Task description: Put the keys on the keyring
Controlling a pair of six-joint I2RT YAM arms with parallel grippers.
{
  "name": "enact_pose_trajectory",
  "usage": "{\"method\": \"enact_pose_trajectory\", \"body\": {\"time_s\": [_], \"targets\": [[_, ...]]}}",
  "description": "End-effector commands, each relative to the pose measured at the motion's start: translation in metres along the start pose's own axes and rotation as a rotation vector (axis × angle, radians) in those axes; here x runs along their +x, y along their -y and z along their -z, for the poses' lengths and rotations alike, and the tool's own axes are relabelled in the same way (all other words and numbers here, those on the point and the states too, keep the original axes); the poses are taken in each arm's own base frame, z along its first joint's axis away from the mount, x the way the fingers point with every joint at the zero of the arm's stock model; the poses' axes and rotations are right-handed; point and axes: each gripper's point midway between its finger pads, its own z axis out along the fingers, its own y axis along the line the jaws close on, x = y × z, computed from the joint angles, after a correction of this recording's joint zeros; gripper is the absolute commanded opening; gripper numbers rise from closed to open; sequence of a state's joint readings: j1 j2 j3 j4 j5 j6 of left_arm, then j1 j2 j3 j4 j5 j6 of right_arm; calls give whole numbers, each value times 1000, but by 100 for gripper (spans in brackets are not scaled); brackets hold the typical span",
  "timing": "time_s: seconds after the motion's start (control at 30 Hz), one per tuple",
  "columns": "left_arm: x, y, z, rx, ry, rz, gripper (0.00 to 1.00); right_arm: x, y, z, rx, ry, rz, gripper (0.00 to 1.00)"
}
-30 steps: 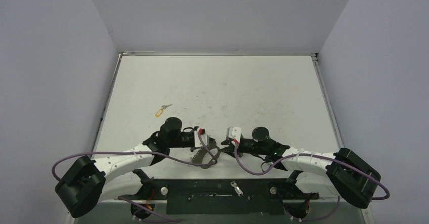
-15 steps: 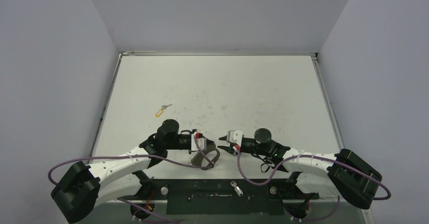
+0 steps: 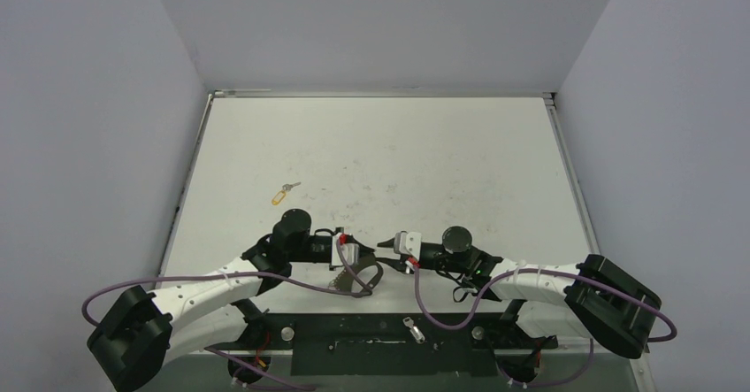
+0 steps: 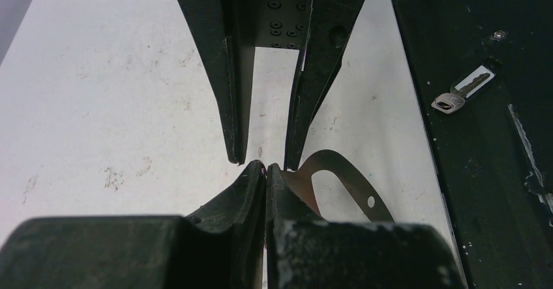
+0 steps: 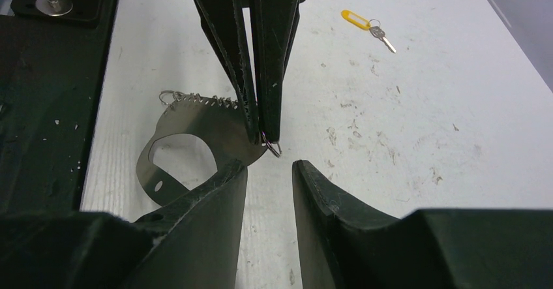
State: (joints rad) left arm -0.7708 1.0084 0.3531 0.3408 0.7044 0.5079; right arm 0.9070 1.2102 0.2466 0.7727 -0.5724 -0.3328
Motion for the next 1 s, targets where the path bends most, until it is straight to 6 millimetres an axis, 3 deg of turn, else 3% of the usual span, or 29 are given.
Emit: {"method": "enact_pose_trajectory", "body": {"time_s": [0.0, 0.67, 0.77, 0.87, 0.97], "targets": [[-18, 0, 0, 13, 63, -38, 0, -36, 12, -8, 21, 114, 76, 33], [-27, 6, 0, 46, 93, -46, 0, -46, 12, -6, 27, 149, 116, 28], [-28, 7, 0, 51, 99, -46, 0, -48, 9, -5, 9, 158, 127, 22], [-28, 7, 0, 52, 102, -42, 0, -49, 7, -5, -1, 159, 131, 2], [-30, 5, 1, 33, 113, -35, 0, -42, 5, -6, -18, 119, 121, 0]]}}
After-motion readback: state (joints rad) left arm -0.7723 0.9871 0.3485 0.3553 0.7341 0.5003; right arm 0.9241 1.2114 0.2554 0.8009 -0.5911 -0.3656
